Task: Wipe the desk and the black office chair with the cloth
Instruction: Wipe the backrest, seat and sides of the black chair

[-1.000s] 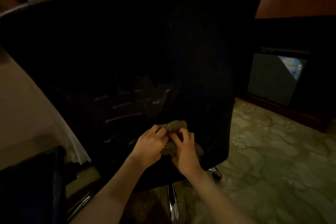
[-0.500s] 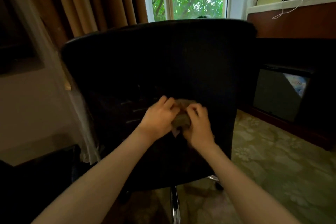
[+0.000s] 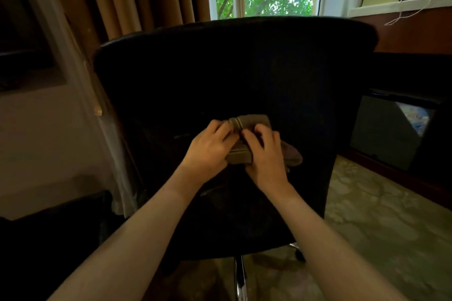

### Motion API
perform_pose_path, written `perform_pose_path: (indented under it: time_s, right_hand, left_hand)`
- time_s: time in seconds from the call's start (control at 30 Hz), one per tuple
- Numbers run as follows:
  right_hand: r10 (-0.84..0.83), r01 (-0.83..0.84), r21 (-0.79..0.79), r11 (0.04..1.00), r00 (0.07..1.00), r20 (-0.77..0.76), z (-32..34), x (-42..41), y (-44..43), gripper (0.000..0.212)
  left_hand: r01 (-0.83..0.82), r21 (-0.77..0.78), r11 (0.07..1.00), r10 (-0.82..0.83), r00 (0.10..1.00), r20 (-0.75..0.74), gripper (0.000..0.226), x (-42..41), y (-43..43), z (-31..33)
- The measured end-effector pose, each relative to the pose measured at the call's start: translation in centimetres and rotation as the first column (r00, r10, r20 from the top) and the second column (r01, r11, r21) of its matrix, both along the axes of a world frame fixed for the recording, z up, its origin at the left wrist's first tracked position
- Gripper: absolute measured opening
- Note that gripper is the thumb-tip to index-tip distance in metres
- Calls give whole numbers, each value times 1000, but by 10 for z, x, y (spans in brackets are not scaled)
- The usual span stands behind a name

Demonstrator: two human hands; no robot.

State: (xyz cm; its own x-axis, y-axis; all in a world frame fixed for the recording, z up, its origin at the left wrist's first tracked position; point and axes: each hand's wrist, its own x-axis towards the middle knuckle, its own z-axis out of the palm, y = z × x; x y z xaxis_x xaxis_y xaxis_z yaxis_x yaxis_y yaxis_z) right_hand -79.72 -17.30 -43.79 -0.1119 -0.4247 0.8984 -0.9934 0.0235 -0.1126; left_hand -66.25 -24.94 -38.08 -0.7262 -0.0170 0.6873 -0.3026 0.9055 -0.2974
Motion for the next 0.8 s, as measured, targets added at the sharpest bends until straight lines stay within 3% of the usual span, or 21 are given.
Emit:
perform_pose_path:
  time_s: [0.23,0.3,0.43,0.5,0.63,0.8]
  right_hand:
    - [16,-14,259,966,1000,-4,-74,19,-4,96]
    - [44,-48,337,940,999,22,-93,21,-4,94]
    - [42,-100,623,776,993,107,-98,39,1,66]
    - [12,-109,711,695,990,139,-96,41,5,58]
    - [39,-97,617,781,994,107,-70,37,13,61]
    - [58,-72,344,936,997,52,-8,18,26,63]
  left_hand:
    - [-64,210,976,31,987,156,52,18,-18,-87]
    - [-153,299,942,72,962,264,49,22,-15,-101]
    - [-409,363,837,144,805,576,36,27,-3,-106]
    - [-428,341,837,148,778,611,35,25,-1,-100]
    - [-409,288,866,154,765,625,35,22,5,-69]
    - [-315,170,934,211,868,449,38,12,31,5]
